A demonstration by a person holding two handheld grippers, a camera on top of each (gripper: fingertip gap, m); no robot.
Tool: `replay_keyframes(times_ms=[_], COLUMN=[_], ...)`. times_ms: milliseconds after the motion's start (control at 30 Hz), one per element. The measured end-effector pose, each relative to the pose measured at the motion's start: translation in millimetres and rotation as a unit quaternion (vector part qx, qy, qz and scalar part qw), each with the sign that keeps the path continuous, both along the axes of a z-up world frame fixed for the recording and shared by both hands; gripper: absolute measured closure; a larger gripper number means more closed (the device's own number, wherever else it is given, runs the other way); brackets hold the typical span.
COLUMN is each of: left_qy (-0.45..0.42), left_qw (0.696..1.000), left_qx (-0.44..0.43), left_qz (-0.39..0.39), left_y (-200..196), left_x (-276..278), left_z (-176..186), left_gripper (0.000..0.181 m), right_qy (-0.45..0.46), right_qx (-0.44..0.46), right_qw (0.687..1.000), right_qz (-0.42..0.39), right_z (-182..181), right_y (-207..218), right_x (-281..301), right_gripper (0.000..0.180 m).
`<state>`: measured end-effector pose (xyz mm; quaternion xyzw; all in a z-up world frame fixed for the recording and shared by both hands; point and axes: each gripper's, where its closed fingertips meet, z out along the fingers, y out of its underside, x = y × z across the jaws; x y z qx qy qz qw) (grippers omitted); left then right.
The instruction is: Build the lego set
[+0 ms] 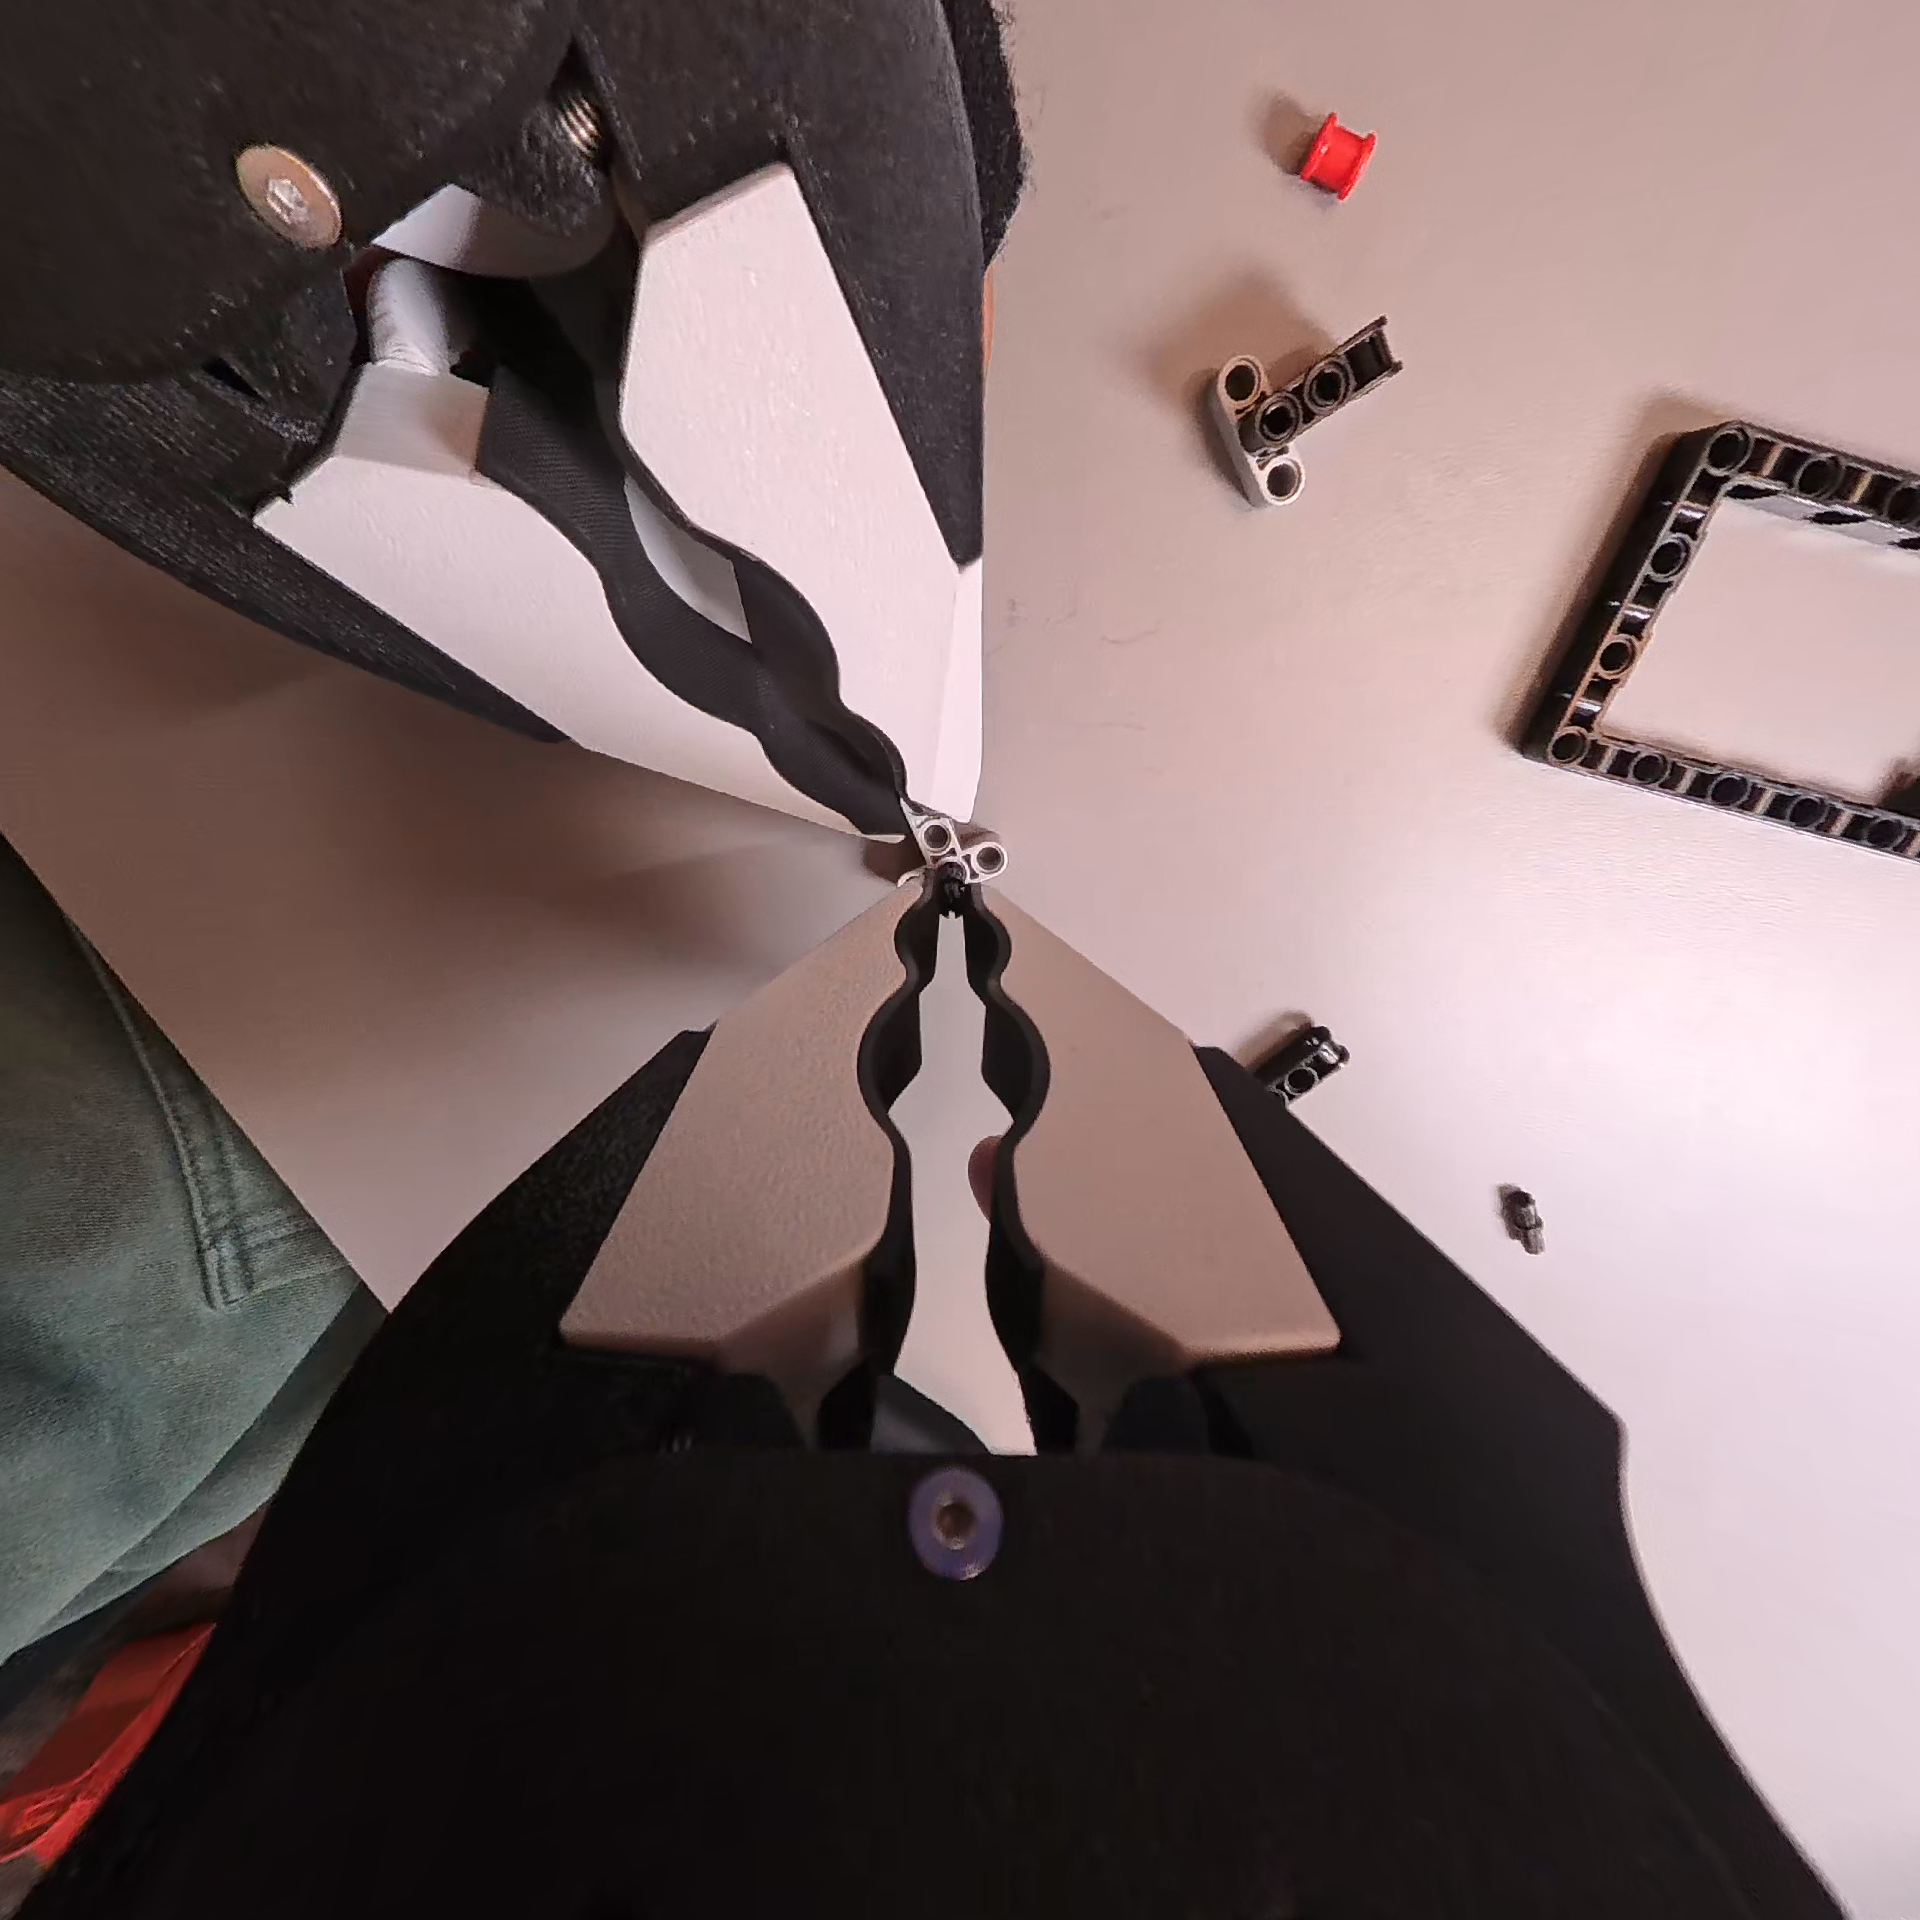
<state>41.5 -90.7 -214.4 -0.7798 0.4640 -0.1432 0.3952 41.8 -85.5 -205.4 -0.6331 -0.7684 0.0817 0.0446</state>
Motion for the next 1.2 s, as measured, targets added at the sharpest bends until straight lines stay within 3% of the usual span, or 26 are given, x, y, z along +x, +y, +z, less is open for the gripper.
replay_keyframes(times_ms=[33, 500, 900, 1200], left_qy=[0.000, 0.003, 0.009, 0.009], left_qw=[1.000, 1.000, 1.000, 0.999], left_qx=[0.000, 0.007, 0.022, 0.026], left_qz=[0.000, 0.013, 0.013, 0.016], left_y=[0.1, 0.6, 0.4, -0.3], left_x=[0.3, 1.2, 1.2, 2.6], left_z=[0.0, -0.3, -0.3, -0.4], left_gripper=[0.174, 0.174, 0.174, 0.174], right_qy=[-0.001, -0.014, 0.000, -0.022], right_qx=[0.001, 0.023, 0.009, 0.010], right_qw=[1.000, 1.000, 0.990, 0.996], right_qz=[0.000, 0.016, 0.140, 0.088], right_z=[-0.1, -0.4, -0.5, -8.1], right_y=[0.1, 0.6, 0.1, -1.1], right_x=[-0.1, 0.5, 0.0, 1.3], right_gripper=[0.178, 0.178, 0.177, 0.177])
